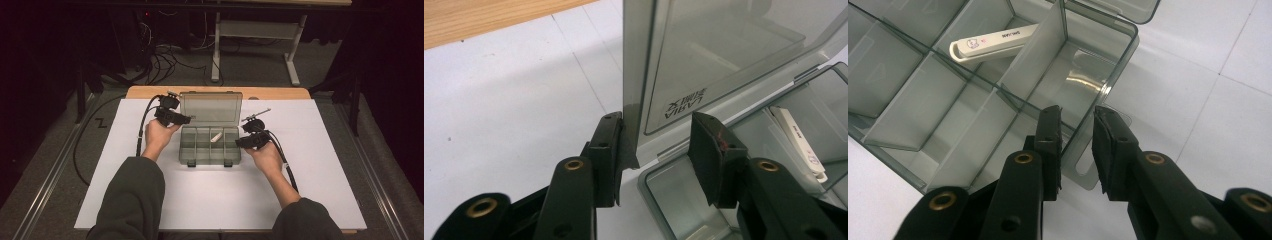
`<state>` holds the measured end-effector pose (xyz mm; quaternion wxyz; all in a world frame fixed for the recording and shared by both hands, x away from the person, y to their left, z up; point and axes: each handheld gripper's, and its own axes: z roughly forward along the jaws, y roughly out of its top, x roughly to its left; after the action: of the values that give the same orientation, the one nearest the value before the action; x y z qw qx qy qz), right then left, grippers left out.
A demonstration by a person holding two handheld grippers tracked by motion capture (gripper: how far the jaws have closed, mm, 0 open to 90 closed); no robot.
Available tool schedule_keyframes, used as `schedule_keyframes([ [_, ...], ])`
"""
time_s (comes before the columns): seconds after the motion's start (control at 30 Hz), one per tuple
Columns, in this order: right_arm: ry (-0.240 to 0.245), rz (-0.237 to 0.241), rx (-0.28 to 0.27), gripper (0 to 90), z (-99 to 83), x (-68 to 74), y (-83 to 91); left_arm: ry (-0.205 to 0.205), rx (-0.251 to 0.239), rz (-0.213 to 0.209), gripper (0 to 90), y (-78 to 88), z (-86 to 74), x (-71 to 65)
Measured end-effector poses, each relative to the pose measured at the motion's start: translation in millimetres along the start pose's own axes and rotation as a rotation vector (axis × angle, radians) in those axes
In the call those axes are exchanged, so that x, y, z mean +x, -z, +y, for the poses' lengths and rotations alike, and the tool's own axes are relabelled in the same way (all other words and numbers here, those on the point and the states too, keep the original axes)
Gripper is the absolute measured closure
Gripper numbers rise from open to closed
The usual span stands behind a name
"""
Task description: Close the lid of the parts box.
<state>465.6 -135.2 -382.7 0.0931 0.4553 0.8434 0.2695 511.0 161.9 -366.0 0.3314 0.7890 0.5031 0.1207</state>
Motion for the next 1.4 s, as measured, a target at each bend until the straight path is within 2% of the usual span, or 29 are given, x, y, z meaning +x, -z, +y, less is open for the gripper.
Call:
schedule_keyframes([
  [0.27, 0.001, 0.001, 0.001, 76.0, 0.1, -0.3, 0.0, -0.024, -0.008, 0.006, 57.6, 2.9, -1.6, -2.4],
  [0.37, 0.001, 0.000, 0.001, 76.0, 0.1, -0.1, 0.0, -0.021, -0.017, 0.003, 57.9, 4.2, -2.4, -3.5],
  [0.57, 0.001, 0.000, 0.001, 76.0, 0.3, -0.1, -0.1, -0.050, -0.016, 0.014, 57.9, 6.5, -3.3, -6.9],
  [1.2, -0.001, -0.003, 0.002, 76.1, 0.0, 0.9, 0.1, -0.060, -0.029, 0.006, 58.9, 14.5, -5.7, -8.6],
  [1.4, -0.001, -0.002, 0.000, 76.1, -0.2, 0.7, 0.1, -0.048, -0.044, -0.006, 59.9, 18.5, -7.1, -7.3],
])
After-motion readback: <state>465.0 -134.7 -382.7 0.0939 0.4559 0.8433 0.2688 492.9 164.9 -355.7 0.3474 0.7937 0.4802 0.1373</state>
